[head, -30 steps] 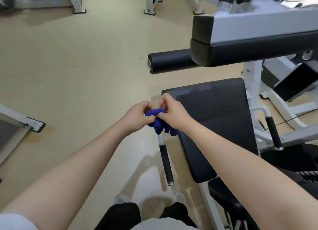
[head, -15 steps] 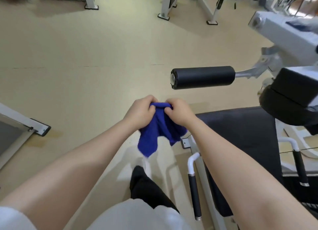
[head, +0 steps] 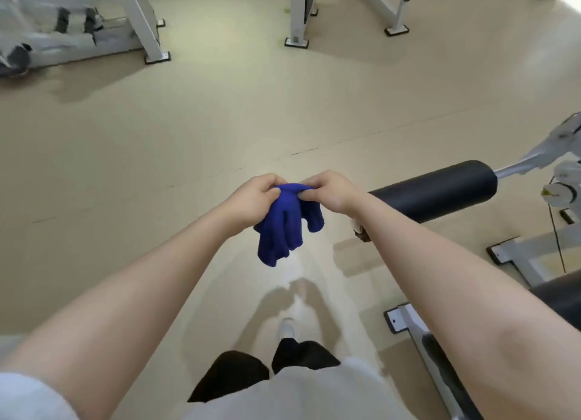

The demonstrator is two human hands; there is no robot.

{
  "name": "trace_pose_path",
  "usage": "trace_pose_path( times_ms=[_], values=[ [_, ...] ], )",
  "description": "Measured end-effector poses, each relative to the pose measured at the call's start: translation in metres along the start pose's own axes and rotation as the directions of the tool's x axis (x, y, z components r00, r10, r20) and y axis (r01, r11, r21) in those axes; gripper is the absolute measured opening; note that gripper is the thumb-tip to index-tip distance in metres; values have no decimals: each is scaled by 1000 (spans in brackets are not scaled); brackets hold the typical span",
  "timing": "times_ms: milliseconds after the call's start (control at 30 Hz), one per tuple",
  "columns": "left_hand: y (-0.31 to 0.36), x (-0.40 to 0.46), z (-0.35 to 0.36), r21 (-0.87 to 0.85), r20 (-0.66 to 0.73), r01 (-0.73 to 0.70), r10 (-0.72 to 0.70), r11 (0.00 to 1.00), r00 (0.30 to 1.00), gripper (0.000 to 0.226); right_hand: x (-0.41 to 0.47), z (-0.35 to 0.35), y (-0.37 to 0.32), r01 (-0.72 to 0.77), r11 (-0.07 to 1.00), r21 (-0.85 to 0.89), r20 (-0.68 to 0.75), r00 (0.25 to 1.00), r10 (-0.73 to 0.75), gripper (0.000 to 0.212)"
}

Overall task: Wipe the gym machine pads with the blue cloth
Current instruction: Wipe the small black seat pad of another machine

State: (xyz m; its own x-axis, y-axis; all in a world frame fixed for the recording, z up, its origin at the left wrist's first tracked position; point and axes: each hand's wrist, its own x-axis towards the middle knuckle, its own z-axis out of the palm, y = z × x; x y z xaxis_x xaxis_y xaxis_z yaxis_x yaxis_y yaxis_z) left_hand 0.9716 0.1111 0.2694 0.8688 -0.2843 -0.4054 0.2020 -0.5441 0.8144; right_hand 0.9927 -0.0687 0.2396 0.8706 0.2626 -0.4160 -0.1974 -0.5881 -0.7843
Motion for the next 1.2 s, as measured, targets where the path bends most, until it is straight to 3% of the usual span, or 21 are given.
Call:
trace_pose_path(
  times_ms=[167,333,500,600,767,933,1000,1133,1200],
  values=[
    [25,111,-55,-54,85,-27,32,998,996,29,98,-50,-22,6,1000,7,-101,995,-5,19],
    [40,264,-91,103,189,-139,118,985,975,31,197,-118,-30,-94,989,-115,-240,969,64,9],
    [92,394,-107,162,365,-235,163,958,917,24,263,-209,-41,-215,976,38,-374,902,214,6],
    [138,454,-99,200,442,-340,225,919,868,15,277,-255,-33,-263,962,71,-512,818,262,9],
    [222,536,-50,207,626,-519,296,829,722,12,285,-337,18,-356,934,-27,-754,620,215,17],
    [288,625,25,221,648,-674,410,705,642,14,293,-437,78,-383,924,0,-805,548,228,17],
    [318,661,58,249,659,-717,428,652,618,15,293,-483,103,-382,922,68,-793,540,282,13],
    [401,722,125,351,658,-816,500,459,563,15,282,-584,149,-434,894,114,-708,595,380,13],
    [445,749,160,353,676,-829,494,434,547,14,272,-633,168,-476,871,118,-691,591,416,16]
  ],
)
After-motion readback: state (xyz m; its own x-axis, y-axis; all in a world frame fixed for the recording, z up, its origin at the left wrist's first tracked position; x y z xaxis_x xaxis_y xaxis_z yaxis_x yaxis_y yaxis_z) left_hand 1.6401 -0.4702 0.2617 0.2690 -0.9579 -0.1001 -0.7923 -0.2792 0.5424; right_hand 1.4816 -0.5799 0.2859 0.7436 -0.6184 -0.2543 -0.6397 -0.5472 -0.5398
